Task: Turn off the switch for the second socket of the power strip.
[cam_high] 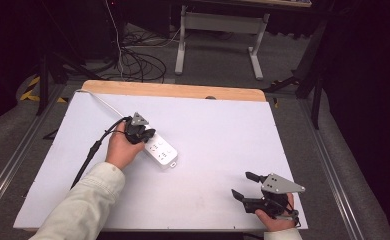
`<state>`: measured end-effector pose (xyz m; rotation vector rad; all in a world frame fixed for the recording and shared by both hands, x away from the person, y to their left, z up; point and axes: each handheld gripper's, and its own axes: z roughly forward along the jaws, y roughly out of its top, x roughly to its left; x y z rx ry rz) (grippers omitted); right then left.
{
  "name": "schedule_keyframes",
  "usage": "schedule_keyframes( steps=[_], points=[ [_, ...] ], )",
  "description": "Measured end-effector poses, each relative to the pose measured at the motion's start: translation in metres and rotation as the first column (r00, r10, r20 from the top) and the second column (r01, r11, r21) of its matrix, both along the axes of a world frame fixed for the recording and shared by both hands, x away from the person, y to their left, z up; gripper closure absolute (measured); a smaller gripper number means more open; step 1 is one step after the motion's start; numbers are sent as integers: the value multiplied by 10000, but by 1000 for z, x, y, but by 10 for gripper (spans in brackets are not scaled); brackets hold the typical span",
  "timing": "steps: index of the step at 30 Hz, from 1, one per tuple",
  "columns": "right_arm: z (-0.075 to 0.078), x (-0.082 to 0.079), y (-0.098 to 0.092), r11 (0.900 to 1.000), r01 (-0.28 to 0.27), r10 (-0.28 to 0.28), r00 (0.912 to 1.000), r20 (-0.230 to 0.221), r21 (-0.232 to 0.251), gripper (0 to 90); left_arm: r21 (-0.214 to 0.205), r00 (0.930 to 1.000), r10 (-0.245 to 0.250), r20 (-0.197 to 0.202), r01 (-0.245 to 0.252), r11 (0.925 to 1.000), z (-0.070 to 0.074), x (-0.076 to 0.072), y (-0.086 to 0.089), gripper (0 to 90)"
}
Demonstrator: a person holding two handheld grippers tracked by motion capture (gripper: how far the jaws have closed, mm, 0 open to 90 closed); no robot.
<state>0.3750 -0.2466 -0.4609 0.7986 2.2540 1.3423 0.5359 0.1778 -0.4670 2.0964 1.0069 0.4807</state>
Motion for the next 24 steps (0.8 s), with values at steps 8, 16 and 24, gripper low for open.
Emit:
schedule_keyframes(
  steps=[8, 16, 24],
  points=[
    [0, 0, 0, 10000, -14, 14, 10000, -1, -29, 248, 32, 10000, 6, 70, -7, 10000, 0, -1, -1, 900],
    [0, 0, 0, 10000, -32, 32, 10000, -5, -37, 248, 10, 9999, 96, 36, -96, 10000, 0, -1, -2, 900],
    [0, 0, 1, 10000, -38, 38, 10000, 1, -63, 250, 138, 9999, 132, 23, -132, 9998, 0, -1, -7, 900]
  ],
)
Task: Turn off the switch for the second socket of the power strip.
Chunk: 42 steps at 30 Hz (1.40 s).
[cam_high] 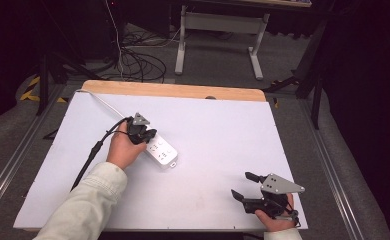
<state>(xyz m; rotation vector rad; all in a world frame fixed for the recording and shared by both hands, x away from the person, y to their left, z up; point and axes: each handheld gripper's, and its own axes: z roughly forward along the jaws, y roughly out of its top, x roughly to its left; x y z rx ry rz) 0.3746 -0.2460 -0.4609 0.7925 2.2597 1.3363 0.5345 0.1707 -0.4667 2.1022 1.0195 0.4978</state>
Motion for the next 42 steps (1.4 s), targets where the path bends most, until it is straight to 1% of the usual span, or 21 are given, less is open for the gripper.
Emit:
schedule_keyframes(
  steps=[2, 4, 6, 9, 11, 12, 14, 16, 17, 18, 20, 21, 24, 26, 29, 32, 36, 37, 40, 41, 42],
  points=[
    [0, 0, 0, 10000, -2, 2, 10000, 5, 1, 250, 156, 10000, 53, 17, -53, 9999, 1, 0, -2, 900],
    [0, 0, 0, 10000, -6, 6, 10000, 8, -6, 250, 135, 9999, 120, -2, -120, 9998, 1, 0, -2, 900],
    [0, 0, 0, 10000, -5, 5, 10000, -12, 7, 250, -13, 9999, 117, -77, -117, 9999, 0, 0, -1, 900],
    [0, 0, 0, 10000, -7, 7, 10000, -11, 15, 250, 40, 9998, 186, -25, -186, 9998, 0, -1, -2, 900],
    [0, 0, 0, 10000, -7, 7, 10000, -15, 15, 250, 648, 9985, 416, 364, -439, 9969, 1, -1, -1, 900],
    [0, 0, 0, 10000, -26, 26, 10000, -15, 25, 250, 647, 9987, 401, 324, -422, 9970, 1, -1, -1, 900],
    [0, 0, 0, 10000, -46, 46, 10000, 1, -2, 250, 90, 9988, 480, 38, -480, 9988, 0, 1, 2, 900],
    [0, 0, 0, 10000, -48, 48, 10000, -32, -4, 250, -489, 9981, 583, -219, -593, 9970, -2, 2, 7, 900],
    [0, 0, 1, 10000, -49, 49, 10000, -38, -6, 250, -519, 9982, 564, -209, -575, 9970, -2, 2, 7, 900],
    [0, 1, 1, 10000, -59, 59, 10000, -25, -17, 250, -331, 9984, 567, -88, -570, 9978, -1, 1, 6, 900],
    [0, 0, 1, 10000, -68, 68, 10000, -28, -37, 250, -158, 9984, 558, -4, -558, 9983, -1, 1, 4, 900],
    [0, 0, 1, 10000, -62, 62, 10000, -42, -35, 250, -268, 9982, 587, -123, -590, 9979, -1, 1, 4, 900],
    [-1, 0, 1, 10000, -57, 57, 10000, -33, -18, 250, -219, 9983, 580, -103, -583, 9981, -1, 1, 4, 900],
    [-1, 0, 1, 10000, -62, 61, 10000, -35, -12, 250, 161, 9985, 544, 61, -545, 9984, 0, 0, 2, 900],
    [-1, 0, 1, 10000, -69, 69, 10000, -44, -35, 250, 453, 9981, 603, 101, -607, 9971, 1, 0, -1, 900],
    [0, 0, 1, 10000, -55, 55, 10000, -31, -8, 250, 294, 9978, 661, -9, -661, 9974, 0, 0, -2, 900],
    [-1, 1, 1, 10000, -71, 71, 10000, -59, -34, 250, 325, 9980, 637, 20, -637, 9974, 0, 0, -1, 900],
    [-1, 0, 1, 10000, -76, 76, 10000, -49, -37, 250, 216, 9983, 588, -49, -586, 9980, 0, 0, -1, 900],
    [0, 0, 0, 10000, -33, 33, 10000, -27, -14, 250, 322, 9982, 591, -72, -588, 9978, 2, 1, 0, 900],
    [0, 0, 0, 10000, -17, 17, 10000, -31, 6, 250, 228, 9979, 638, 61, -640, 9977, 5, 0, 1, 900],
    [0, 0, 0, 10000, -13, 13, 10000, -40, 22, 250, 431, 9979, 645, -47, -643, 9970, 7, 0, 2, 900]
  ],
)
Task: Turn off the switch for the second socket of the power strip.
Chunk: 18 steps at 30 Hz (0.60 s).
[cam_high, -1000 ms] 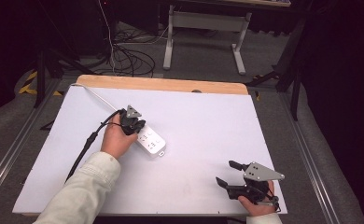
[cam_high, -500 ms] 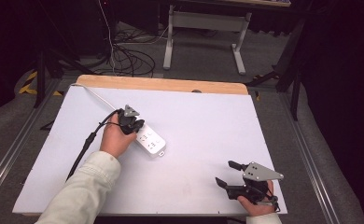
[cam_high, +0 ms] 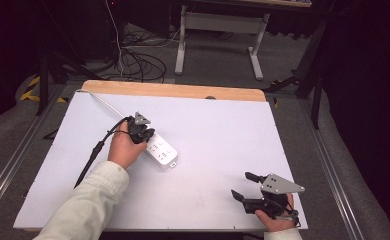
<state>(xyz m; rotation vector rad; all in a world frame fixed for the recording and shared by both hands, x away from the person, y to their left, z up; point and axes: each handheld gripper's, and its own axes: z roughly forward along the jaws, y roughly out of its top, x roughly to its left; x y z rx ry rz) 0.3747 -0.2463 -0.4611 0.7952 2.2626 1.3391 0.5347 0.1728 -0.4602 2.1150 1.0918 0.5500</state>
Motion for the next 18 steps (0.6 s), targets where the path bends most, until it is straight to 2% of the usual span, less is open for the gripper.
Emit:
schedule_keyframes(
  steps=[1, 2, 5, 6, 9, 12, 15, 16, 18],
  points=[
    [0, 0, 0, 10000, -13, 13, 10000, 3, 18, 250, -203, 9997, -96, -245, 91, 9998, 1, 0, 1, 900],
    [0, 0, 0, 10000, -17, 17, 10000, 6, 5, 250, -286, 9993, -162, -329, 152, 9995, 3, -1, 3, 900],
    [0, 1, 0, 10000, -25, 25, 10000, 16, 0, 250, -417, 9996, -208, -196, 200, 9989, 8, -3, 5, 900],
    [0, 1, 0, 10000, -23, 23, 10000, 13, 29, 250, -626, 9995, -242, -184, 230, 9978, 14, -6, 5, 900],
    [0, 1, 2, 10000, -48, 48, 10000, 1, 4, 250, -446, 9992, -399, 12, 400, 9982, 21, -9, 4, 900],
    [0, 1, 2, 10000, -70, 70, 10000, 10, -4, 250, -647, 9989, -460, -18, 457, 9969, 26, -12, 3, 900],
    [0, 2, 1, 10000, -33, 33, 10000, -19, 24, 250, -979, 9984, -558, 26, 557, 9936, 40, -15, 3, 899],
    [0, 2, 1, 10000, -35, 35, 10000, -17, 29, 250, -979, 9984, -558, 26, 557, 9936, 40, -15, 3, 899],
    [0, 3, 1, 10000, -47, 47, 10000, -7, 25, 250, -916, 9974, -717, 47, 718, 9932, 51, -17, 3, 899]
  ],
)
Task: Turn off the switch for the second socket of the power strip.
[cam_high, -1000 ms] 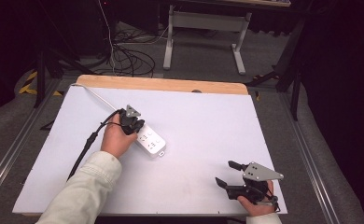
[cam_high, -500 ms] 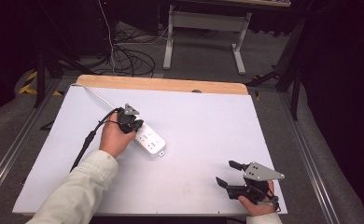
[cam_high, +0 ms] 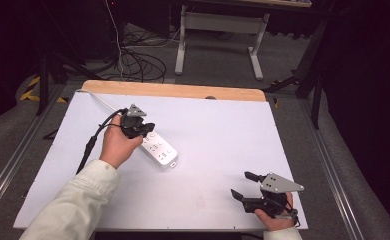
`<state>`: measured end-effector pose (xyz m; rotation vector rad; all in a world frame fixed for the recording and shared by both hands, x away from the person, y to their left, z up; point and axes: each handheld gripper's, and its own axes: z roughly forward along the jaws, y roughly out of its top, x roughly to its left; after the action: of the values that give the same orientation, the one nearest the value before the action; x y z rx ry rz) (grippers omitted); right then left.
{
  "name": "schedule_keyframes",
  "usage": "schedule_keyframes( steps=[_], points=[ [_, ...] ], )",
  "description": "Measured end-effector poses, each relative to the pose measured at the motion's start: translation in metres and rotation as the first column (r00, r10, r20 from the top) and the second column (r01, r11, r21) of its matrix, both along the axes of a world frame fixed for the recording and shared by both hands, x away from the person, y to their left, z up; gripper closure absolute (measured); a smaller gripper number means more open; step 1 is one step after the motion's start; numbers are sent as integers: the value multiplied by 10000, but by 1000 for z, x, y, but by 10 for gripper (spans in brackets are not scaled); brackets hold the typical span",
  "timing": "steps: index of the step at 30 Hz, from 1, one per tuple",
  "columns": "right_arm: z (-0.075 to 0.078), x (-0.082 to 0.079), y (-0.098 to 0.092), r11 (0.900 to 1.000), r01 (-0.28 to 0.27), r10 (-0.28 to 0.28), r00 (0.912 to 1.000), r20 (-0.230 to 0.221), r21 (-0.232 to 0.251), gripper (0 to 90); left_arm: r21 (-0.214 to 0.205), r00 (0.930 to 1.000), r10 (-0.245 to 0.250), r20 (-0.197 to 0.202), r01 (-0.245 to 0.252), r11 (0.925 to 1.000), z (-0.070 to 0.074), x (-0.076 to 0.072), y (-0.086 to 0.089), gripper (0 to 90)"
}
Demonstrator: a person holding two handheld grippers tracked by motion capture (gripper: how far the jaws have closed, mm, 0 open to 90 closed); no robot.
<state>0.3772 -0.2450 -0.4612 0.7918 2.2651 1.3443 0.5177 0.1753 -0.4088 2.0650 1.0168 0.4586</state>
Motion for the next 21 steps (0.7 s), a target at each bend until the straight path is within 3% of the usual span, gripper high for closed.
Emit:
schedule_keyframes(
  steps=[4, 15, 17, 21],
  points=[
    [0, 2, 1, 10000, -54, 54, 10000, -12, 0, 250, 107, 9997, -110, 237, 107, 9999, 10, -5, 1, 898],
    [0, 4, 3, 9999, -127, 126, 9999, -14, -53, 250, -79, 9994, -241, 265, 244, 9997, 17, -13, 6, 881],
    [0, 4, 3, 9999, -101, 101, 9999, -20, -27, 250, -62, 9994, -250, 257, 252, 9997, 18, -14, 5, 833],
    [0, 4, 3, 9999, -129, 129, 9999, 12, -70, 252, -228, 9987, -212, 454, 223, 9995, 23, -20, 4, 628]
  ],
)
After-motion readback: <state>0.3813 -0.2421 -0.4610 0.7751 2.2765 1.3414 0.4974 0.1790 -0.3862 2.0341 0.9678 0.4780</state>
